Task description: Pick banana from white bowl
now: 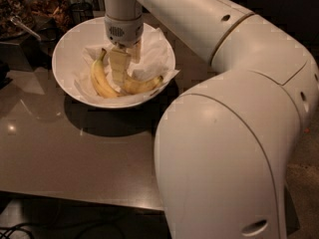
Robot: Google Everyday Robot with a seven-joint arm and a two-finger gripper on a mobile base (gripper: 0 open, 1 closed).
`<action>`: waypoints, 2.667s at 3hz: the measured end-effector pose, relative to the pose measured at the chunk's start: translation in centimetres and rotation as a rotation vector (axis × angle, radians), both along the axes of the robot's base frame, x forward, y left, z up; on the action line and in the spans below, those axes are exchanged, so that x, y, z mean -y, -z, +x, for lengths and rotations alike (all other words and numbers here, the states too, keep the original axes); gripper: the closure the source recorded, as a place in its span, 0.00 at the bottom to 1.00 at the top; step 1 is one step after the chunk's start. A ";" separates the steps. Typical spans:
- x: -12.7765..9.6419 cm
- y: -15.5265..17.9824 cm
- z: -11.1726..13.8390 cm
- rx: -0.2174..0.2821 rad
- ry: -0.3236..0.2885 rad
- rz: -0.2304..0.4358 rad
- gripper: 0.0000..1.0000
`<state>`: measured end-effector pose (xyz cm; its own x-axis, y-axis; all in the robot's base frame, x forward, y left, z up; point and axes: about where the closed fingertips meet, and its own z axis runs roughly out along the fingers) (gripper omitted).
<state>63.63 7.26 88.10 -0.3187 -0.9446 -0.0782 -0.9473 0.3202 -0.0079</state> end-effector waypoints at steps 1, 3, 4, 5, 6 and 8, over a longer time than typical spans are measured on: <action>0.4 0.9 0.4 -0.045 0.026 0.041 0.36; 0.8 2.0 -1.3 -0.131 0.040 0.078 0.33; 0.8 2.7 -2.4 -0.160 0.032 0.066 0.33; 0.8 2.7 -2.5 -0.160 0.031 0.066 0.51; 0.8 2.7 -2.4 -0.160 0.031 0.066 0.76; 0.8 2.7 -2.4 -0.160 0.031 0.066 1.00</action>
Offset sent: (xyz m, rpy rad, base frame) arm -0.0550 -0.0553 -0.0104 -0.0333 0.3430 -0.0479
